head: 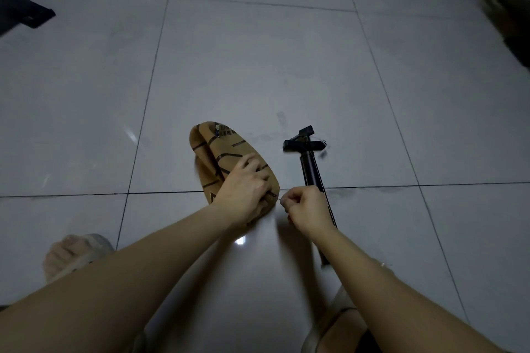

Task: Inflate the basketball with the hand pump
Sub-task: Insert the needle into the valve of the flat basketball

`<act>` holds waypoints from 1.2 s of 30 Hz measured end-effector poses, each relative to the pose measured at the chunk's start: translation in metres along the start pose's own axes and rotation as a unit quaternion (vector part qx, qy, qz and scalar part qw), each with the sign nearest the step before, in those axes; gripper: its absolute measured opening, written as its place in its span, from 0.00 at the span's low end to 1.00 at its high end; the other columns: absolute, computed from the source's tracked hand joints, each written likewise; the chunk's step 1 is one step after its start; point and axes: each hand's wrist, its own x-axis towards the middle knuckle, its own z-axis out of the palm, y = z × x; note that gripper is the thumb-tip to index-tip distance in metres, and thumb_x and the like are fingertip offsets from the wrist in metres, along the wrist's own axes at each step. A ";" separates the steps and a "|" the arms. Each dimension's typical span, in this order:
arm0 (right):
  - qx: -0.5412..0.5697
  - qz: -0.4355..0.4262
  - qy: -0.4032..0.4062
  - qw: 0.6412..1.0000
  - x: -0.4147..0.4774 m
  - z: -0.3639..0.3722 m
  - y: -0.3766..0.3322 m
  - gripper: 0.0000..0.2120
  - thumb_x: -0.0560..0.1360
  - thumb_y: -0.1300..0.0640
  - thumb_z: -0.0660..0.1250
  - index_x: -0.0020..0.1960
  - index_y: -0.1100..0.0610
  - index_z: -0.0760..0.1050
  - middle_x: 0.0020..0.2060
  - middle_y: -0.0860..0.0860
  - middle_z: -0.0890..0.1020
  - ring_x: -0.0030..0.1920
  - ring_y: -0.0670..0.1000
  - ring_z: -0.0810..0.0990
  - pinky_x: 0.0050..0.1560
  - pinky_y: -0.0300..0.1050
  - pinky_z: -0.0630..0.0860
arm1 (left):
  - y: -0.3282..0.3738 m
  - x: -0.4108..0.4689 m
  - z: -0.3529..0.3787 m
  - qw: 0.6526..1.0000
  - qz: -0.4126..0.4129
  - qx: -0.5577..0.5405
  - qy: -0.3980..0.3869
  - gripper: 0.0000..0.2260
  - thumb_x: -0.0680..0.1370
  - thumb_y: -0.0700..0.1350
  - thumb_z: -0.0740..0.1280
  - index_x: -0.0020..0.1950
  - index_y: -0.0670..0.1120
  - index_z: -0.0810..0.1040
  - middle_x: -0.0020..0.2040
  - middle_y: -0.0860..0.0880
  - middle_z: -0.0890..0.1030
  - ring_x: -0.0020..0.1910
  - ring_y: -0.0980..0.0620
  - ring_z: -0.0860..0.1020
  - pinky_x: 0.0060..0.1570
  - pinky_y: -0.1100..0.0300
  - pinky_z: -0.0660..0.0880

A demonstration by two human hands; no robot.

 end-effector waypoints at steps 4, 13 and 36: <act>0.008 0.009 -0.003 1.000 0.002 -0.001 0.003 0.18 0.76 0.65 0.69 0.32 0.48 0.77 0.28 0.46 0.80 0.30 0.50 0.78 0.40 0.44 0.78 | 0.002 0.001 -0.001 1.000 0.009 0.002 0.009 0.17 0.71 0.51 0.59 0.47 0.49 0.87 0.43 0.51 0.81 0.50 0.46 0.73 0.70 0.46 0.65; 0.031 0.014 0.003 0.999 0.008 0.004 0.010 0.18 0.76 0.64 0.70 0.31 0.48 0.78 0.23 0.40 0.78 0.26 0.42 0.75 0.35 0.36 0.71 | 0.000 0.005 0.003 1.000 0.016 0.003 0.018 0.10 0.69 0.51 0.69 0.44 0.48 0.87 0.42 0.51 0.82 0.49 0.45 0.75 0.69 0.44 0.67; 0.109 0.072 -0.023 0.991 0.002 0.015 0.009 0.14 0.76 0.64 0.72 0.33 0.55 0.78 0.24 0.45 0.75 0.26 0.44 0.72 0.31 0.39 0.70 | 0.012 0.000 0.015 0.999 0.011 -0.021 0.026 0.20 0.74 0.52 0.54 0.39 0.46 0.84 0.38 0.49 0.79 0.47 0.44 0.75 0.66 0.45 0.68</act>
